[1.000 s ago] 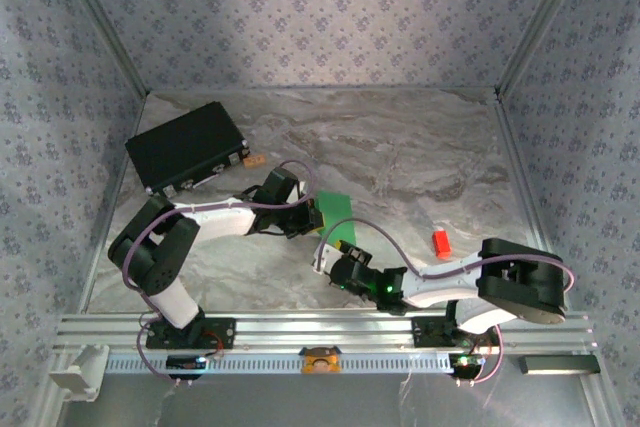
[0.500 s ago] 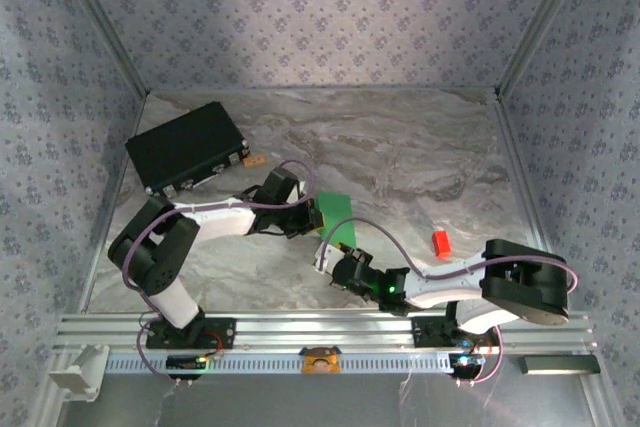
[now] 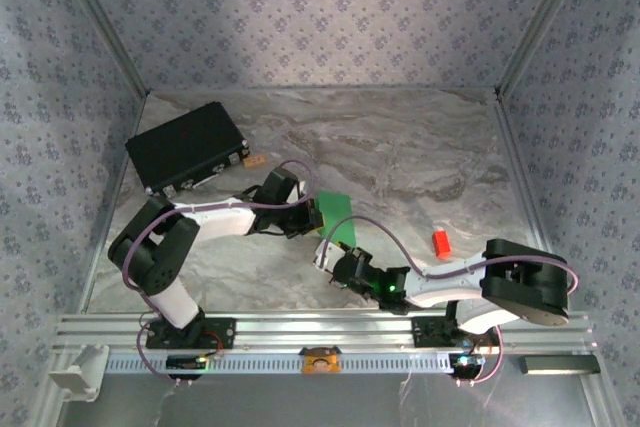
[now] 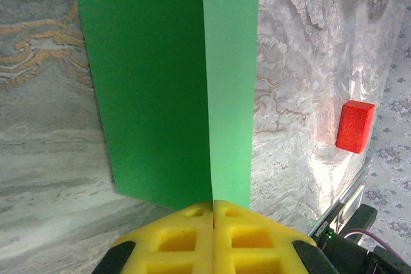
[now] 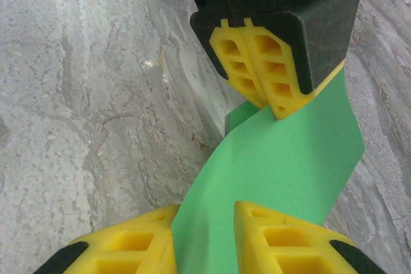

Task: Fold a paper plane with a square sheet of paper (pick it up from the middle)
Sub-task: Third fold the triangle at the center of the table.

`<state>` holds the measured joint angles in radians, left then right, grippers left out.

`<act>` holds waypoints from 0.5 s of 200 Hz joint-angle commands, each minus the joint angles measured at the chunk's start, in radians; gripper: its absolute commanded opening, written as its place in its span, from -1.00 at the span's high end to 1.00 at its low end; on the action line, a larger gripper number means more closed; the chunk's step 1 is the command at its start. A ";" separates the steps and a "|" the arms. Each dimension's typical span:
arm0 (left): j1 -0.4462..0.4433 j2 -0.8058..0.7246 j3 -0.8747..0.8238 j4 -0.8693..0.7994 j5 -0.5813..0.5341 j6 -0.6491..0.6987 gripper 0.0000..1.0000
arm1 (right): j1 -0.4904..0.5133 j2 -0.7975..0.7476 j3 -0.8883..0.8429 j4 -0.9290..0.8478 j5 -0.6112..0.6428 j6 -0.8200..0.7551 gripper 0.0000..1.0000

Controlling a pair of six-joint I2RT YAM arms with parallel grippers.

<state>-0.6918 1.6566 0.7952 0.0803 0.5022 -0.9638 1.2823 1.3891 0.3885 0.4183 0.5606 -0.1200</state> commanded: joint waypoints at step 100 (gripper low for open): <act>0.005 0.003 -0.004 0.012 0.006 -0.006 0.93 | -0.015 -0.014 -0.004 -0.004 -0.021 0.025 0.73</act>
<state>-0.6918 1.6569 0.7944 0.0826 0.5018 -0.9638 1.2739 1.3891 0.3885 0.4232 0.5526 -0.1184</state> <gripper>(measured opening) 0.046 0.144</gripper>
